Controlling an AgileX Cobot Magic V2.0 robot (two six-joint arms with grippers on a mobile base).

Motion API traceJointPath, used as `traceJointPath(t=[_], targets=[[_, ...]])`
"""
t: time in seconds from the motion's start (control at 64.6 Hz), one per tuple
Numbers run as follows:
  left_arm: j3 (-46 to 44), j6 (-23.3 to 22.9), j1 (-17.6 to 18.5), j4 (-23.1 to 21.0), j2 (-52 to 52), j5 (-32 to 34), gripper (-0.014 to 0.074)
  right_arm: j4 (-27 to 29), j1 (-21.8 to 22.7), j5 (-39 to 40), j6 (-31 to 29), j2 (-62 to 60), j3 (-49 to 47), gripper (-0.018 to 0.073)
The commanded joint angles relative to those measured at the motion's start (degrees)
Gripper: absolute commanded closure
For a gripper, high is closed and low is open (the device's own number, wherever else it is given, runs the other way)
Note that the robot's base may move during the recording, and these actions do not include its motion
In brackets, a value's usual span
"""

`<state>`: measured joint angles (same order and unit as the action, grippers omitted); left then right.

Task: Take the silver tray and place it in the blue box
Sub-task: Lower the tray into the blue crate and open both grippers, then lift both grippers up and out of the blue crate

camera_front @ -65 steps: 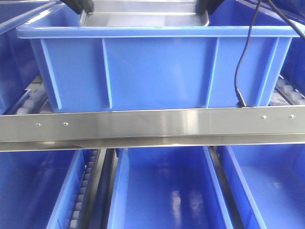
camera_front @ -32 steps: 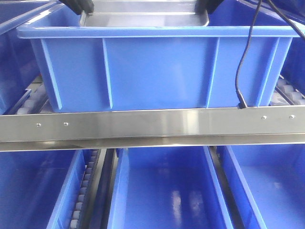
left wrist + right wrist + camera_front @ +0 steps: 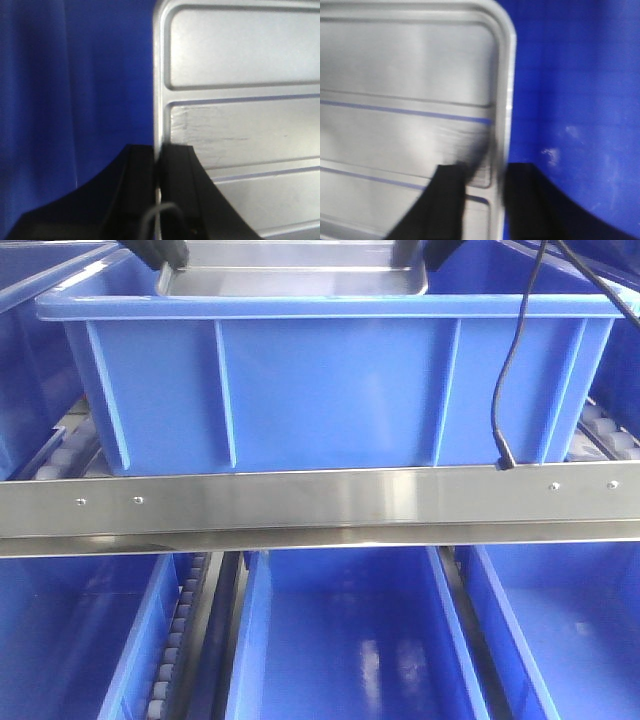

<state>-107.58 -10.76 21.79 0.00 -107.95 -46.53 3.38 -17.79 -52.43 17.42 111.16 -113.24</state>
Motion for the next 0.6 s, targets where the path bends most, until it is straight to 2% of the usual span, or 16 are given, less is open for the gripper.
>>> traceJointPath(t=[0.0, 0.062, 0.155, 0.418, 0.48, 0.542, 0.589], targets=[[-2.19, -0.13, 0.31, -1.07, 3.00, 4.38, 0.0536, 1.75, 0.15, 7.18, -0.33, -3.59, -2.68, 0.0118], [-2.19, -0.13, 0.31, -0.95, 3.00, 4.49, 0.0421, 1.75, 0.15, 7.26, -0.33, -3.59, -2.68, 0.0122], [-2.19, -0.13, 0.06, 0.00, 3.00, 4.73, 0.0314, 1.39, 0.67, 7.26, -0.33, -3.59, -2.68, 0.0125], [-2.19, -0.13, -2.23, -0.44, 3.00, 4.73, 0.0311, 0.20, 3.36, 6.85, -0.33, -3.59, -2.68, 0.0125], [-2.19, -0.13, -2.23, -0.52, 3.00, 4.73, 0.0336, 0.20, 3.36, 6.85, -0.33, -3.59, -2.68, 0.0140], [-2.19, -0.13, -2.23, -0.52, 3.00, 4.96, 0.0447, 0.20, 3.36, 6.68, -0.33, -3.59, -2.68, 0.0230], [-2.19, -0.13, -2.23, -0.52, 3.00, 5.06, 0.0563, 0.20, 3.36, 6.62, -0.33, -3.59, -2.68, 0.0309]])
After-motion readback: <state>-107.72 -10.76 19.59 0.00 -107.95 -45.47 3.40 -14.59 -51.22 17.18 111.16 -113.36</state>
